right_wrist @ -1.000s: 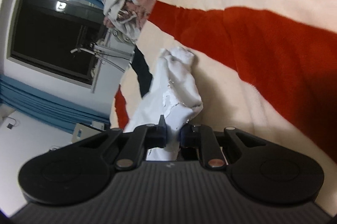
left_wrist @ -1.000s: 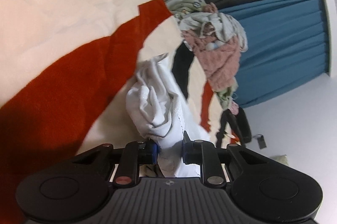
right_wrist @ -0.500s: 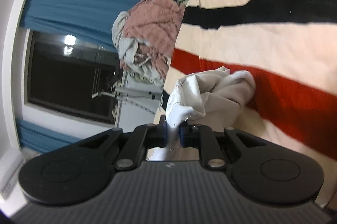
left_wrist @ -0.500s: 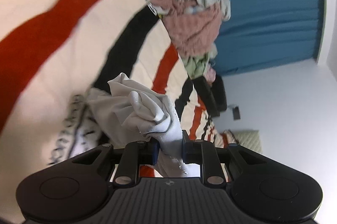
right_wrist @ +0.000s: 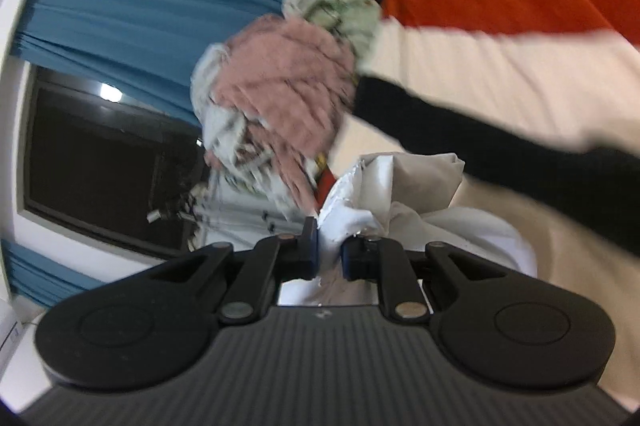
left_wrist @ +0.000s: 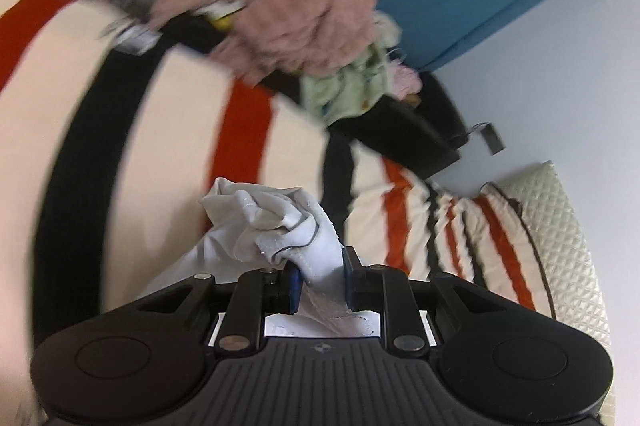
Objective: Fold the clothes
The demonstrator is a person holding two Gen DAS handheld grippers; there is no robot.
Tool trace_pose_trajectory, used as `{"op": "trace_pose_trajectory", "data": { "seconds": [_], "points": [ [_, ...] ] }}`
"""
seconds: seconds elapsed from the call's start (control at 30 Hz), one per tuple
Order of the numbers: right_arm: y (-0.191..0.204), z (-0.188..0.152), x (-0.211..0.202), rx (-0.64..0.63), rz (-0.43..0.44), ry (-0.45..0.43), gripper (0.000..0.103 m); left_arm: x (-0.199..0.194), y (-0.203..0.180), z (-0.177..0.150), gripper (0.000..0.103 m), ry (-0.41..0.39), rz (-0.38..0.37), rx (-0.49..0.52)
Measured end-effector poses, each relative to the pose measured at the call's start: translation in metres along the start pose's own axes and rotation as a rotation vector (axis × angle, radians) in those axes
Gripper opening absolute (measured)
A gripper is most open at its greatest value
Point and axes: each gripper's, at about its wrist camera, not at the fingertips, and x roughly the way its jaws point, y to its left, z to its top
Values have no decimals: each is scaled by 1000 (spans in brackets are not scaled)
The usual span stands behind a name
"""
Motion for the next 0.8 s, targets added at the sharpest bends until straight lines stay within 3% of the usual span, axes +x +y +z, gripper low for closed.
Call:
{"op": "trace_pose_trajectory", "data": {
  "seconds": [0.1, 0.2, 0.33, 0.5, 0.57, 0.73, 0.8],
  "points": [
    [15, 36, 26, -99, 39, -93, 15, 47, -32, 29, 22, -90, -69, 63],
    [25, 63, 48, -221, 66, -191, 15, 92, -56, 38, 22, -162, -97, 139],
    [-18, 70, 71, -268, 5, -210, 15, 152, -45, 15, 22, -161, -110, 228],
    [-109, 39, 89, -204, -175, -71, 15, 205, 24, -50, 20, 13, -1, 239],
    [-142, 22, 91, -171, -233, -18, 15, 207, 36, -70, 21, 27, 15, 303],
    [-147, -5, 72, -151, -329, 43, 18, 187, 29, -92, 30, 40, 80, 404],
    [-130, -9, 58, -173, -406, 57, 18, 165, 18, -97, 40, 30, 99, 467]
  ]
}}
